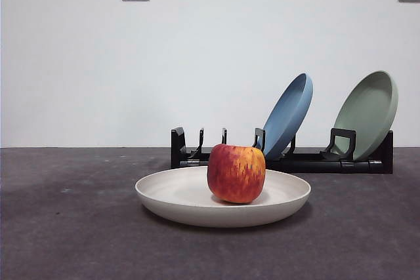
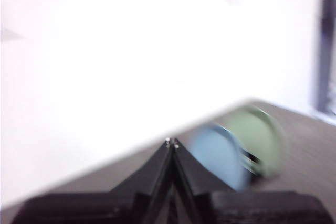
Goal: Take the yellow plate from the plate rack,put the plate on the table,take the apple from the table,put the apple in the plate
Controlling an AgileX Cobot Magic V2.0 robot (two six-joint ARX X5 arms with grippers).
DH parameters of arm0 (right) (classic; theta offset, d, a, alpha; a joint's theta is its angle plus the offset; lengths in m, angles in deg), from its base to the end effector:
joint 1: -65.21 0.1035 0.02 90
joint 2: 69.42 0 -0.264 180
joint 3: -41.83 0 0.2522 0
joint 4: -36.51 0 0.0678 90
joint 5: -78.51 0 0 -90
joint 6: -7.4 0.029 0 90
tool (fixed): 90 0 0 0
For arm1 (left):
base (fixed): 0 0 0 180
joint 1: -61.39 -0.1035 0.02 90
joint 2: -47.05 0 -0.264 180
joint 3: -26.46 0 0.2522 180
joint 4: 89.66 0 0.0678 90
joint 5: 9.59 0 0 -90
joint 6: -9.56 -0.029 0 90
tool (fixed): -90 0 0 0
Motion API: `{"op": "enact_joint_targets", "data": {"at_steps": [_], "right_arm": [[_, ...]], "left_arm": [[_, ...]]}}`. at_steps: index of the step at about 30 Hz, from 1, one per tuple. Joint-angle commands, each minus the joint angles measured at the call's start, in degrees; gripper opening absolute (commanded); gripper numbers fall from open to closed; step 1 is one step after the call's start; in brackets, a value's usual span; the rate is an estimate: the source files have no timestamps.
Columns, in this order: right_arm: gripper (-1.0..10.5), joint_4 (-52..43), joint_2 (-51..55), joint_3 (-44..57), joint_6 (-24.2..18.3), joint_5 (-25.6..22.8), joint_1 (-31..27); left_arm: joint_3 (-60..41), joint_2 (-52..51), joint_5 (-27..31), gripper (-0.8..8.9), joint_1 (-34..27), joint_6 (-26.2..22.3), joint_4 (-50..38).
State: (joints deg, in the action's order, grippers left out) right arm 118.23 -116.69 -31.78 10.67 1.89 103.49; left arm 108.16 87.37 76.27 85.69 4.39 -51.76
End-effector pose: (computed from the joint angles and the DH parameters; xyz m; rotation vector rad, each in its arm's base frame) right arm 0.0912 0.0805 0.3303 -0.1661 0.9967 0.7996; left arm 0.0944 -0.0449 0.4469 0.0776 -0.0828 -0.4931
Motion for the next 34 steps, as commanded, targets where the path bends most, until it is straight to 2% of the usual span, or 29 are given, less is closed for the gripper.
{"op": "enact_joint_targets", "data": {"at_steps": [1,8,14,25,34], "right_arm": [[0.0,-0.11,0.09,0.46,0.52,-0.02,0.13],[0.0,-0.11,0.09,0.46,0.50,0.00,0.13],[0.0,-0.11,0.09,0.46,0.52,-0.02,0.13],[0.0,-0.11,0.09,0.46,0.52,-0.02,0.13],[0.0,-0.11,0.09,0.46,0.52,-0.02,0.13]], "left_arm": [[-10.38,-7.32,-0.72,-0.03,-6.97,-1.05,-7.96],[-32.02,-21.70,-0.46,-0.03,-17.68,-1.07,-14.36],[-46.25,-30.82,-0.59,-0.03,-22.99,0.04,-15.15],[-62.95,-40.17,-0.46,-0.03,-24.44,1.95,-16.41],[-67.76,-40.22,-0.55,-0.03,-24.44,6.43,-14.32]]}}
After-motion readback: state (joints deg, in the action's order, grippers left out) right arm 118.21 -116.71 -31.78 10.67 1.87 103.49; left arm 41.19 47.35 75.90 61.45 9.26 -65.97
